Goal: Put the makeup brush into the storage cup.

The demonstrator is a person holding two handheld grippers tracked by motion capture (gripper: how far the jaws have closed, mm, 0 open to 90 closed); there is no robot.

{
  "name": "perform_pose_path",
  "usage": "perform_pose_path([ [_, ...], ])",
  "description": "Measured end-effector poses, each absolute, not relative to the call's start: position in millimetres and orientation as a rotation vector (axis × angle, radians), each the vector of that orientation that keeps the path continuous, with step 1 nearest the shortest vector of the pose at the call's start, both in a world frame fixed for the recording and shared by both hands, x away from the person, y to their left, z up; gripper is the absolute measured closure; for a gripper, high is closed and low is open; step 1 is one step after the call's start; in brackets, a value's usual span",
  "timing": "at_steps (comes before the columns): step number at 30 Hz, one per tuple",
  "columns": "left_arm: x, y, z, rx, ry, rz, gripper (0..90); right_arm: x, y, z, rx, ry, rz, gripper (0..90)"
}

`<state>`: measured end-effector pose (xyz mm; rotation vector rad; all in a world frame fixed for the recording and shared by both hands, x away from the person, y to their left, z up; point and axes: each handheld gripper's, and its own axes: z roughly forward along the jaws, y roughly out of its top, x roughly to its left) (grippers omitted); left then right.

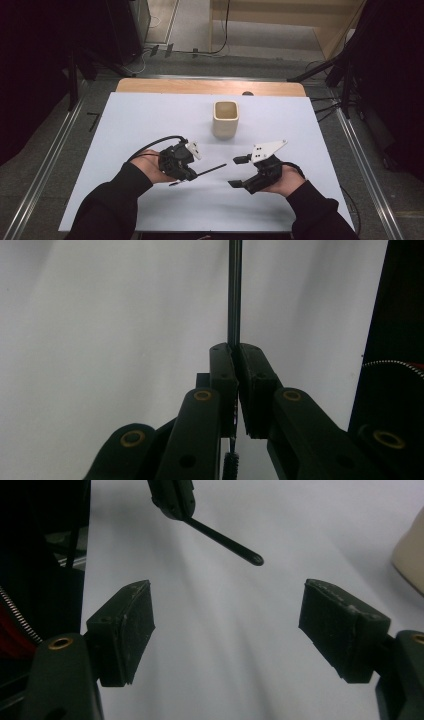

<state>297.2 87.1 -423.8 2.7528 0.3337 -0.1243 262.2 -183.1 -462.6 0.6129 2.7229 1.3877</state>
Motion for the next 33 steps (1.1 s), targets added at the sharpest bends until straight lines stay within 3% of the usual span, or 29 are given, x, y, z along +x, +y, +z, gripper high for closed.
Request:
perform_pose_path([
  [17, 303, 72, -423, 2.793, 0.212, -0.195, 85.9, 277, -167, -459, 0.518, 2.821, 1.305, 30.7],
  [33, 298, 63, -425, 2.845, 0.091, -0.218, 85.9, 283, -147, -463, 0.371, 2.940, 1.219, 46.5],
])
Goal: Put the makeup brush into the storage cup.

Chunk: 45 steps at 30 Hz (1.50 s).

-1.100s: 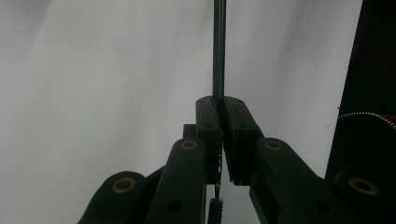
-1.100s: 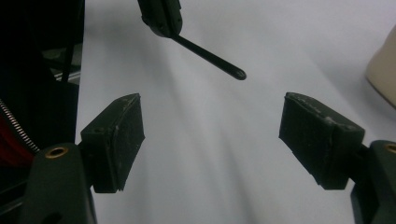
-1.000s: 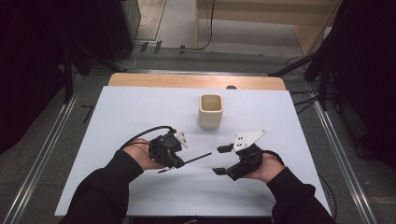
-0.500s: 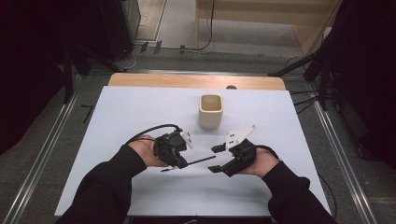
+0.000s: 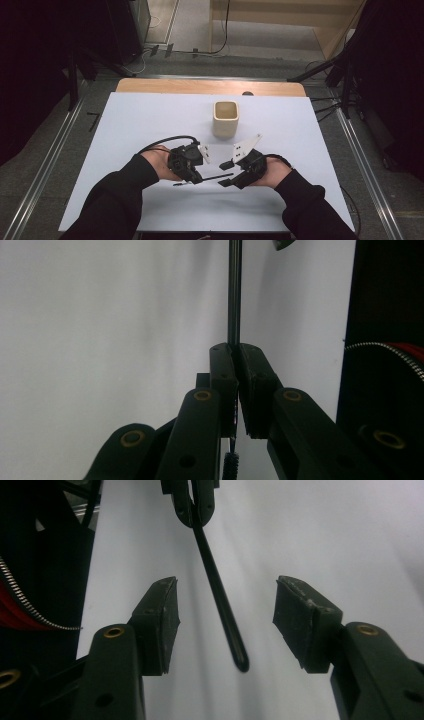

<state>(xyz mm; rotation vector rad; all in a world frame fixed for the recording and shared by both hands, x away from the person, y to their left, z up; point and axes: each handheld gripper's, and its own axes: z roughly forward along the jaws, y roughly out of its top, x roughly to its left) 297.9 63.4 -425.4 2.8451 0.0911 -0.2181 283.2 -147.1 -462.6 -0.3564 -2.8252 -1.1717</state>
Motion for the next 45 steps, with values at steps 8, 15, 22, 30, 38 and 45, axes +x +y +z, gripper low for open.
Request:
perform_pose_path([
  [8, 296, 60, -425, 2.855, 0.075, -0.221, 85.9, 283, -137, -467, -0.300, -2.823, -1.105, 60.5],
  [15, 293, 56, -426, 2.859, 0.060, -0.231, 85.9, 281, -127, -468, -0.250, -2.815, -1.066, 71.1],
  [22, 291, 54, -429, 2.861, 0.047, -0.238, 85.8, 280, -123, -470, -0.250, -2.813, -1.022, 83.5],
  [30, 293, 57, -427, 2.825, 0.055, -0.239, 83.7, 281, -126, -469, -0.228, -2.788, -1.023, 86.0],
  [38, 302, 72, -423, 2.731, 0.173, -0.235, 55.0, 282, -132, -465, -0.258, -2.788, -1.054, 85.9],
  [45, 312, 81, -425, 2.641, 0.314, -0.256, 36.4, 284, -136, -463, -0.323, -2.793, -1.079, 86.0],
])
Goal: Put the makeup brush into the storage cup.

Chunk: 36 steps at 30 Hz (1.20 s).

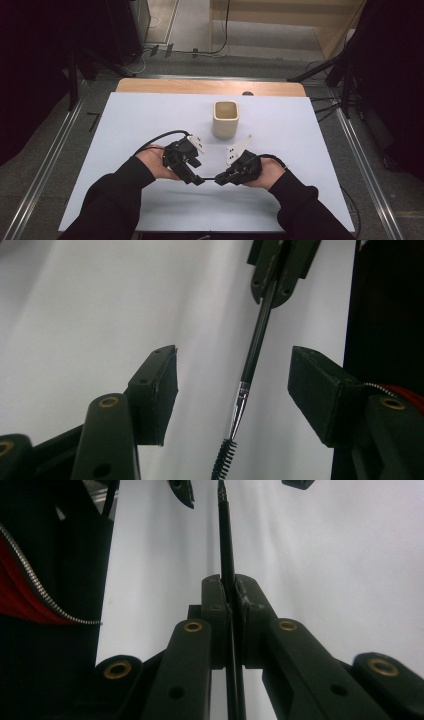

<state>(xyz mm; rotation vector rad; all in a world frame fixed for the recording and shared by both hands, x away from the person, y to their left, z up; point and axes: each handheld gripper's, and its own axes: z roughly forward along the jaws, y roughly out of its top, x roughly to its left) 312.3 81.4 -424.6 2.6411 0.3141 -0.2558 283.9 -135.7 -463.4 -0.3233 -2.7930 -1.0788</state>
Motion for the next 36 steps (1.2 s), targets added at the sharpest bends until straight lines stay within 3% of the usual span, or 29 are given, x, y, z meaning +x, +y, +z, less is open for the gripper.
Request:
perform_pose_path([
  [12, 319, 98, -424, 2.531, 0.454, -0.251, 32.5, 273, -151, -462, -0.548, -2.791, -1.152, 85.9],
  [27, 318, 114, -422, 2.384, 0.604, -0.122, 30.9, 255, -173, -466, -0.860, -2.737, -1.180, 85.8],
  [36, 312, 122, -429, 2.329, 0.682, -0.137, 29.9, 242, -172, -471, -0.996, -2.736, -1.202, 85.8],
])
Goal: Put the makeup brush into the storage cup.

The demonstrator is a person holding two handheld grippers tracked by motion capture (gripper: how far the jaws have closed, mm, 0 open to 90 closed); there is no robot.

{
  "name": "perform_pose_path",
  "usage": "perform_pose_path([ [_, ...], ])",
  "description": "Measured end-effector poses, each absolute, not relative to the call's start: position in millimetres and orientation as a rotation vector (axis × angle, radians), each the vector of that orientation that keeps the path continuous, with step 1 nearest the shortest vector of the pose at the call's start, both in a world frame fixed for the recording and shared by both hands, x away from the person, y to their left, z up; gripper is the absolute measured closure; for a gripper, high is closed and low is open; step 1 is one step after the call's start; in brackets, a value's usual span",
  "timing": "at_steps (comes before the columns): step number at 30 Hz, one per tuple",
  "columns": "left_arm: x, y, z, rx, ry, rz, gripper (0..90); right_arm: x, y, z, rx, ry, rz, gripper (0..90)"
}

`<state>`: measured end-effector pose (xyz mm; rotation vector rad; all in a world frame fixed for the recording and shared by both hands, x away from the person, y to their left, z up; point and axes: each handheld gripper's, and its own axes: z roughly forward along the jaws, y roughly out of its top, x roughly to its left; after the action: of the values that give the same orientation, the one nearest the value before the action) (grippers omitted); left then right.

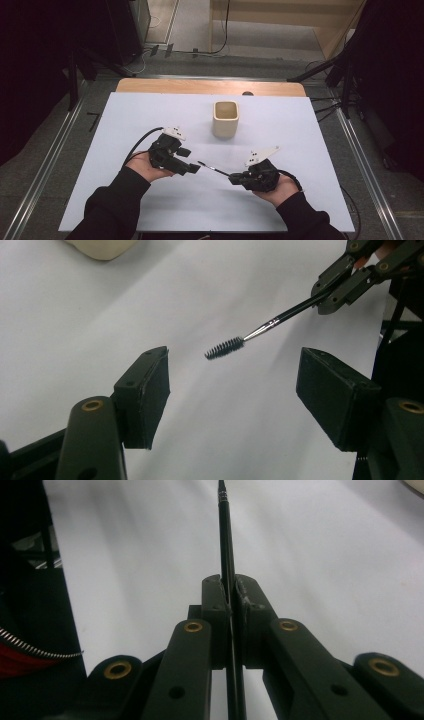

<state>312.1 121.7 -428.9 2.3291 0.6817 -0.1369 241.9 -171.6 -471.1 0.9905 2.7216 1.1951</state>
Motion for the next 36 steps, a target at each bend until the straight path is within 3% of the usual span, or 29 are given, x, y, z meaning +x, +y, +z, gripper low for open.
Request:
perform_pose_path([
  [15, 296, 128, -436, 2.185, 0.808, -0.159, 29.4, 226, -183, -467, 1.201, 2.463, 1.322, 85.7],
  [36, 285, 119, -435, 2.087, 0.817, -0.140, 29.5, 210, -156, -469, 1.304, 2.258, 1.386, 85.7],
])
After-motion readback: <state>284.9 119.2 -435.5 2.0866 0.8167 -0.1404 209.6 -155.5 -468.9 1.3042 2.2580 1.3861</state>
